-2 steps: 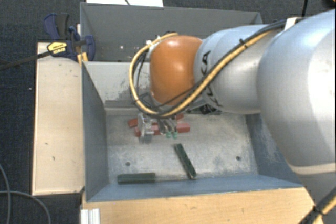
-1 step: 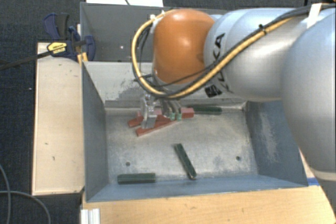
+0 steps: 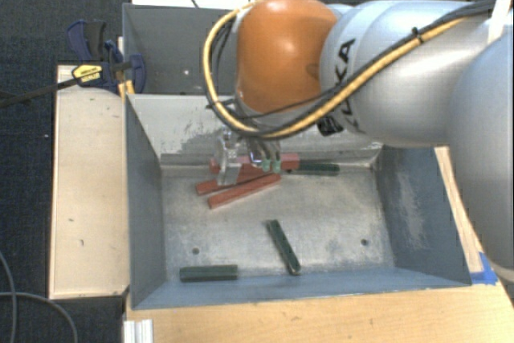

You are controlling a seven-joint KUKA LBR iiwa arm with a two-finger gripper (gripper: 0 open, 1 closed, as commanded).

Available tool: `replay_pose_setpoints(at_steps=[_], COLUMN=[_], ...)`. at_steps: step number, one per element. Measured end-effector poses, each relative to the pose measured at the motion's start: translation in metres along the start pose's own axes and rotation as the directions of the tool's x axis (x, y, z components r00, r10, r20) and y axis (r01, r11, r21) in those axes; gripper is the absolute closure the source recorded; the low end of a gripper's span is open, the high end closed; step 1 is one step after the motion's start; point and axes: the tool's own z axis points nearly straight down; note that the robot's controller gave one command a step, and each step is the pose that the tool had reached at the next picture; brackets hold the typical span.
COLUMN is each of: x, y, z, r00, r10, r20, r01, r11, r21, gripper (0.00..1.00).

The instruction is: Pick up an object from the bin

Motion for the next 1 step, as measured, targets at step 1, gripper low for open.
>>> replay_pose_setpoints(at_steps=[1], x=[0.0349], y=[0.0062], z=[-0.0009], r00=[1.000], r10=[-0.016], r20=[-0.007], r01=[0.016], r11=[1.000], r21=[0.003], gripper=[1.00])
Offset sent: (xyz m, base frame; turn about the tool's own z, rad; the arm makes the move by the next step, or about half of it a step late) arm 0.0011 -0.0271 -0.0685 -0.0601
